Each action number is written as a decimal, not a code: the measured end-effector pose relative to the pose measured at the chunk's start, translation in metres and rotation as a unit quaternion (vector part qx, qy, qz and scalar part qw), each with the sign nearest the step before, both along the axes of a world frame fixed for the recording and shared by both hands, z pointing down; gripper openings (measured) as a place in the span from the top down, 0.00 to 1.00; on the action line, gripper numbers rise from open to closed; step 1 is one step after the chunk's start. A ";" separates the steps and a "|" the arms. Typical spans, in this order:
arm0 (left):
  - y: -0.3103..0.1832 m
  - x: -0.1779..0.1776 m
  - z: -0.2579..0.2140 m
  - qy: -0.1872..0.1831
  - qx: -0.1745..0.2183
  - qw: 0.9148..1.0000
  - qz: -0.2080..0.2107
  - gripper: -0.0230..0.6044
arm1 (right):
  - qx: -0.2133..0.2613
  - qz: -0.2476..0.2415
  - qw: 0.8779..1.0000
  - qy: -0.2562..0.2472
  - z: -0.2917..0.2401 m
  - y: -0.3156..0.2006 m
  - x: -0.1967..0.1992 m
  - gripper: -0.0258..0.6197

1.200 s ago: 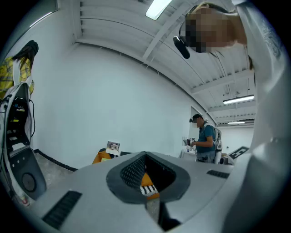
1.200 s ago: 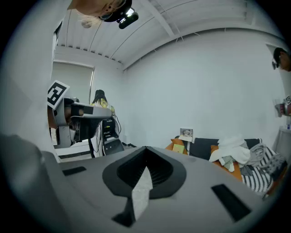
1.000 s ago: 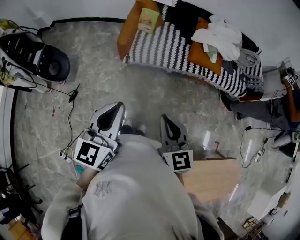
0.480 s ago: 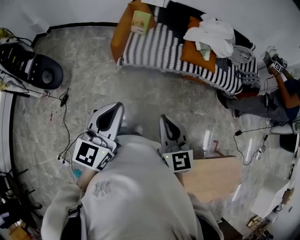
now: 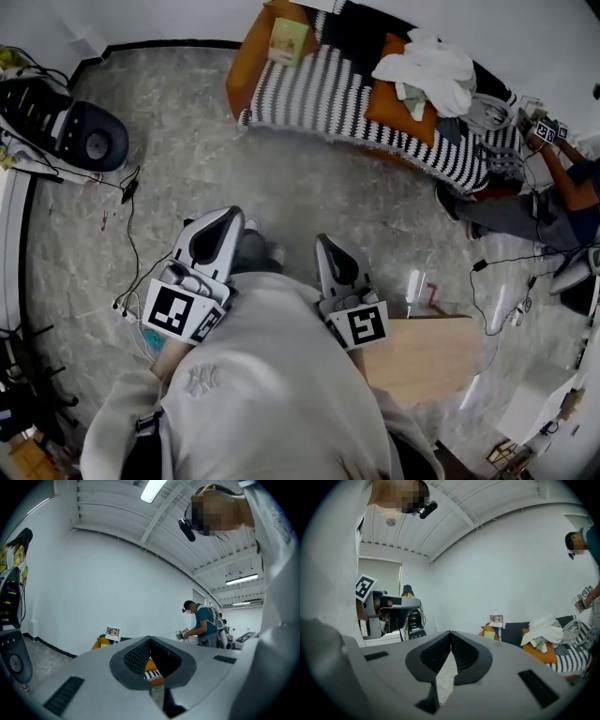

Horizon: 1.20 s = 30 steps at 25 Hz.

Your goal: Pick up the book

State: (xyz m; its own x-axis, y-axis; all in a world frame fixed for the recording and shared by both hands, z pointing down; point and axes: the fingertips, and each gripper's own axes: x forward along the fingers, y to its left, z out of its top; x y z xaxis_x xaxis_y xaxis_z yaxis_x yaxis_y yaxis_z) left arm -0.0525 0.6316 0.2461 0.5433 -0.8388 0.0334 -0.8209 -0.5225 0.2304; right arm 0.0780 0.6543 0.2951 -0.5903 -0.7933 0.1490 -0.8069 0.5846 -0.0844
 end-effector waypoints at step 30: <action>-0.108 -0.006 0.023 0.020 -0.031 0.999 0.035 0.95 | -0.045 0.033 0.998 0.001 0.023 -0.093 -0.009 0.93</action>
State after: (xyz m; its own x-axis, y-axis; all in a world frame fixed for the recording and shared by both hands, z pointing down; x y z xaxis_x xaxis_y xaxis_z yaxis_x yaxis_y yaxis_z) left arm -0.0585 0.5231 0.2696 0.6027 -0.7956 0.0615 -0.7723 -0.5622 0.2956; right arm 0.0694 0.5614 0.3182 -0.5374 -0.8133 0.2230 -0.8433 0.5208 -0.1331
